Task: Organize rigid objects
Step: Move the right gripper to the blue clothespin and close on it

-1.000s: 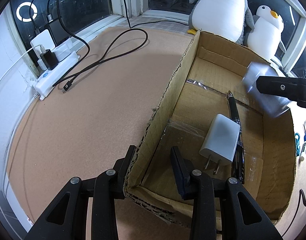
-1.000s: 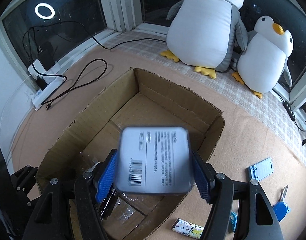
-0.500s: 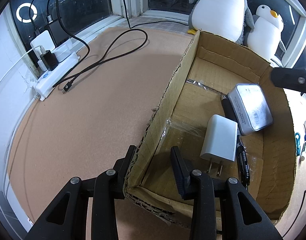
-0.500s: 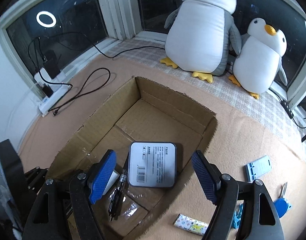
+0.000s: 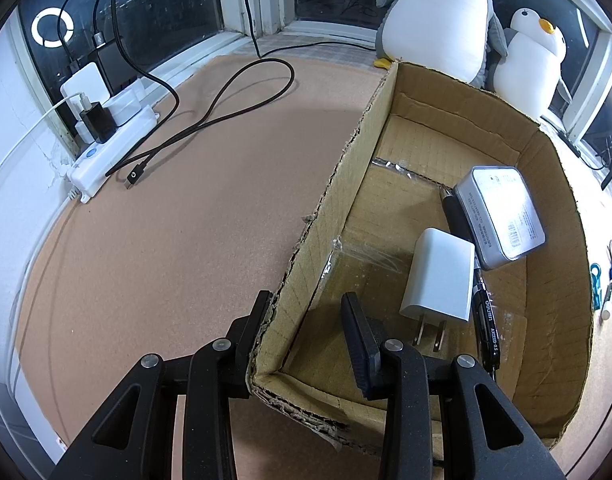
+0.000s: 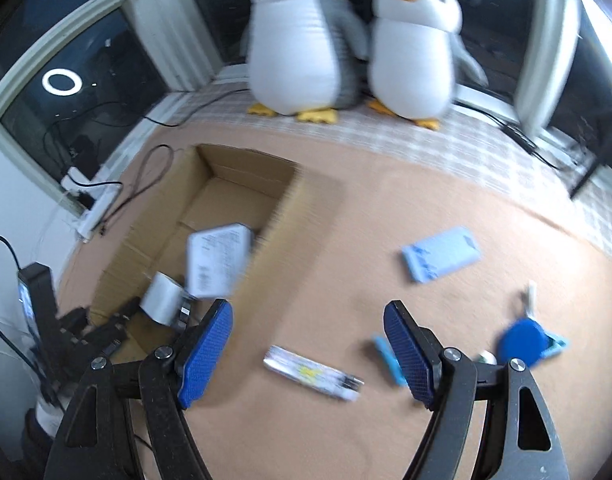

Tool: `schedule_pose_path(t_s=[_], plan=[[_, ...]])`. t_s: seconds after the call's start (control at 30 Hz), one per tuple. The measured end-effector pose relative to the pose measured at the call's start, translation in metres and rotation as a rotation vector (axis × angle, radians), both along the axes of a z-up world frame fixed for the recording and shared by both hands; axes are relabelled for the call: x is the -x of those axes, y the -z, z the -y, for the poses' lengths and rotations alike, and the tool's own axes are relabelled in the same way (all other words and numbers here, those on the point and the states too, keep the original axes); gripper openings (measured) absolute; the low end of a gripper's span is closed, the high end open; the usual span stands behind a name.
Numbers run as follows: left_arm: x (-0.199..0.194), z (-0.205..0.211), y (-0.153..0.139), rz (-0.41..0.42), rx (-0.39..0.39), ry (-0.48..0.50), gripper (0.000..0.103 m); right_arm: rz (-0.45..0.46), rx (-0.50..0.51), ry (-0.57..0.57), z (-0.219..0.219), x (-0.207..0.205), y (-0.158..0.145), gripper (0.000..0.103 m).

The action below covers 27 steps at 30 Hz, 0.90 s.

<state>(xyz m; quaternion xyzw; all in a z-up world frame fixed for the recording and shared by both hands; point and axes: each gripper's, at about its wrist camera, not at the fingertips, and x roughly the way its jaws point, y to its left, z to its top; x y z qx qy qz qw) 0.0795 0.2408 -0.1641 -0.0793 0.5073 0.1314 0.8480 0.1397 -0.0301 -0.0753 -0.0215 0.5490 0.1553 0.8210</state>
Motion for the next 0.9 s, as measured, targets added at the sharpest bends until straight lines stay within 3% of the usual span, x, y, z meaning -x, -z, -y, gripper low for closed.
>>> schedule_pose_path(t_s=[0.1, 0.2, 0.43, 0.9], plan=[[0.0, 0.0, 0.0, 0.0, -0.001, 0.0, 0.038, -0.024, 0.04, 0.043, 0.025, 0.004, 0.006, 0.075], [0.0, 0.0, 0.0, 0.0, -0.001, 0.0, 0.038, -0.06, 0.015, 0.06, 0.046, 0.005, 0.017, 0.074], [0.0, 0.0, 0.0, 0.0, -0.001, 0.0, 0.038, -0.104, 0.062, 0.052, 0.057, 0.004, 0.045, 0.073], [0.0, 0.0, 0.0, 0.0, -0.001, 0.001, 0.038, -0.151, 0.148, 0.034, 0.051, 0.002, 0.076, 0.045]])
